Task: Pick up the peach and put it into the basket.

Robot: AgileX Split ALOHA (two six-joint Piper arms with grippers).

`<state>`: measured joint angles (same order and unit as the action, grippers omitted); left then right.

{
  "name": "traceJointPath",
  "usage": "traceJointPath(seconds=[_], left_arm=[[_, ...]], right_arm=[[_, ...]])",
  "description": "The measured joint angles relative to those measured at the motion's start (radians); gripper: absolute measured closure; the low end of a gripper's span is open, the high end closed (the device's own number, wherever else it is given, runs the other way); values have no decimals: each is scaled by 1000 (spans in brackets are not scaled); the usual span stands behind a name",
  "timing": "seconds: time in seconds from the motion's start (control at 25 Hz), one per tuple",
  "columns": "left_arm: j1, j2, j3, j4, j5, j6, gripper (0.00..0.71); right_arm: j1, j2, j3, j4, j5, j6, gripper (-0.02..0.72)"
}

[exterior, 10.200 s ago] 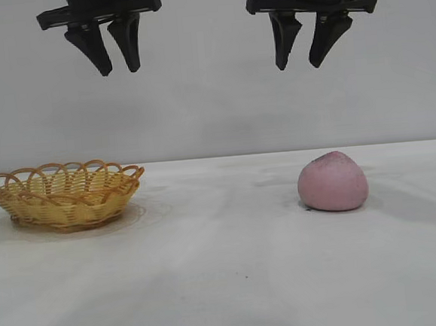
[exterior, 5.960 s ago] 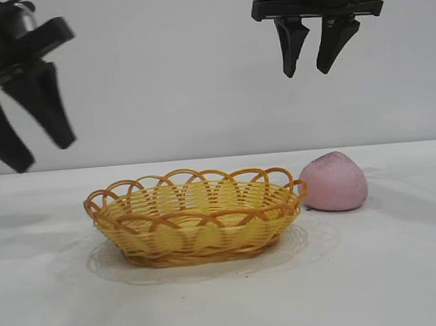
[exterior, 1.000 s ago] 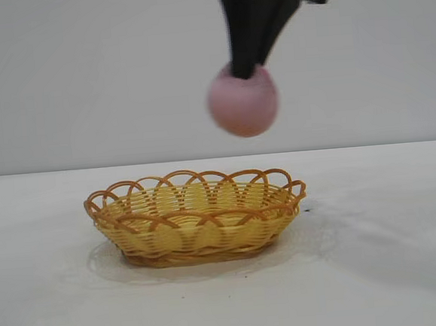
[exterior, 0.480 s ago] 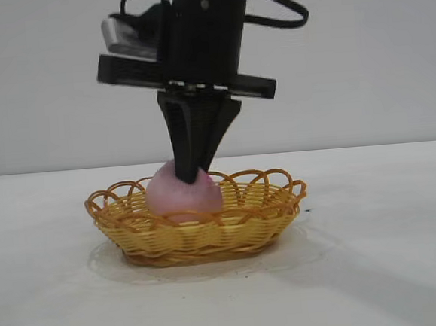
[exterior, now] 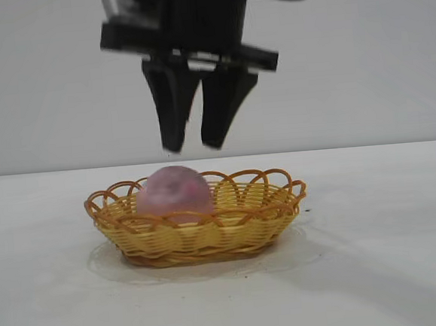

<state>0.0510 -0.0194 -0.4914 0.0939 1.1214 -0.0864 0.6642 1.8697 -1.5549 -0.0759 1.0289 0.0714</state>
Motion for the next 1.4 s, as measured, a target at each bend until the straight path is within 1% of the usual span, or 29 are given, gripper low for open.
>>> traceJointPath(seconds=[0.08,0.16,0.32,0.4,0.44,0.56,0.68,0.88,1.08,1.24,1.4], left_arm=[[0,0,0,0,0,0,381],[0,0,0,0,0,0,381],[0,0,0,0,0,0,381],[0,0,0,0,0,0,381],[0,0,0,0,0,0,381],[0,0,0,0,0,0,381],[0,0,0,0,0,0,381],[0,0,0,0,0,0,381],[0,0,0,0,0,0,381],[0,0,0,0,0,0,381],[0,0,0,0,0,0,381]], right_arm=[[-76,-14,59,-13,-25,35,376],[-152,-26,158,-15,-71,51,376],[-325,-50,348,-15,-161,57,376],[-409,-63,411,-10,-204,60,376],[-437,-73,437,3,-225,60,376],[-496,-107,481,18,-289,62,376],[-542,-150,491,23,-314,63,376],[-566,-303,498,32,-310,67,376],[-566,-543,538,34,-250,46,376],[-564,-763,693,34,-185,44,376],[-563,-991,860,46,-91,40,376]])
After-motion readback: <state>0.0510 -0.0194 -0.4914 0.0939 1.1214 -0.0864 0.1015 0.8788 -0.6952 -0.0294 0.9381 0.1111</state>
